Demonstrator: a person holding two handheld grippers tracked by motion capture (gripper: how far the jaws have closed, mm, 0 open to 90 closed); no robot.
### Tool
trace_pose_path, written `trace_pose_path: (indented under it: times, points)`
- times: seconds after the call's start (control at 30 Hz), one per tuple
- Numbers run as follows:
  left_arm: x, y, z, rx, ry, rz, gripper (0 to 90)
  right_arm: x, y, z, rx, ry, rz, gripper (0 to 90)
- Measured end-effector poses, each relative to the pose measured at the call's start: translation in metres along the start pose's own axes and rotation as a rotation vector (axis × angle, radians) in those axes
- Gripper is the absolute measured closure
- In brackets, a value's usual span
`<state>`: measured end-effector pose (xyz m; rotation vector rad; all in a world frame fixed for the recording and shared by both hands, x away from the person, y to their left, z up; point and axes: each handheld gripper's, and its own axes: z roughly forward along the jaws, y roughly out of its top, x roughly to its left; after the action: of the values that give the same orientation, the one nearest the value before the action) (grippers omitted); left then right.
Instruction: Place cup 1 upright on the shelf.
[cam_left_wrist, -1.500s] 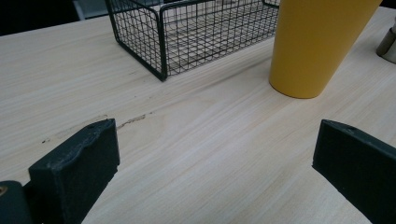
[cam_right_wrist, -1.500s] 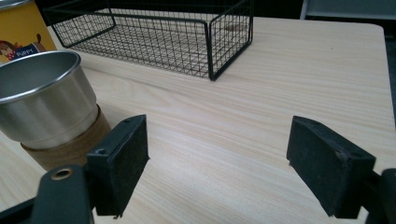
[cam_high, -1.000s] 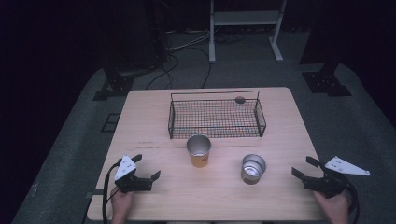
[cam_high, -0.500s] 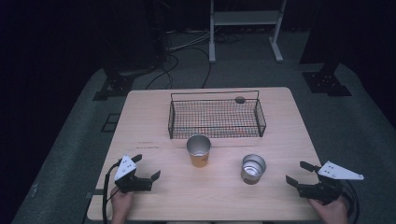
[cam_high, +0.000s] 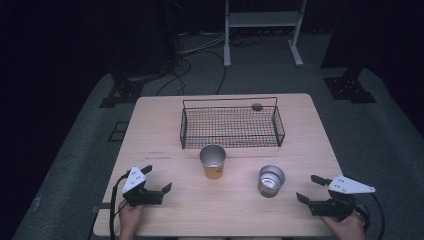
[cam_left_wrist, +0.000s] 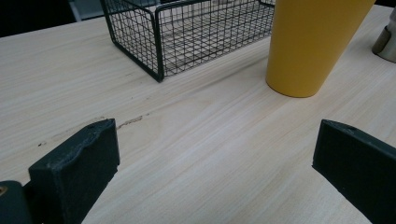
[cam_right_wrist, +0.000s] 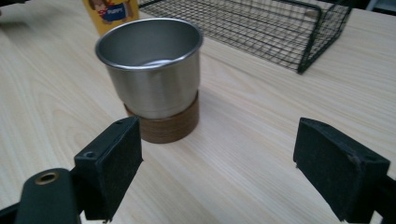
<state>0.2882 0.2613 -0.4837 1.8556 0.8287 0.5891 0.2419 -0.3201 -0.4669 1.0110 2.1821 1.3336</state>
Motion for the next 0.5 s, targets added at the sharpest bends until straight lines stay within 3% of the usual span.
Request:
trace_pose_path:
  times: [0.5]
  points:
    - [0.0, 0.0, 0.0, -0.003, -0.001, -0.002, 0.0, 0.019, 0.015, 0.025, 0.052, 0.081, -0.059, 13.8]
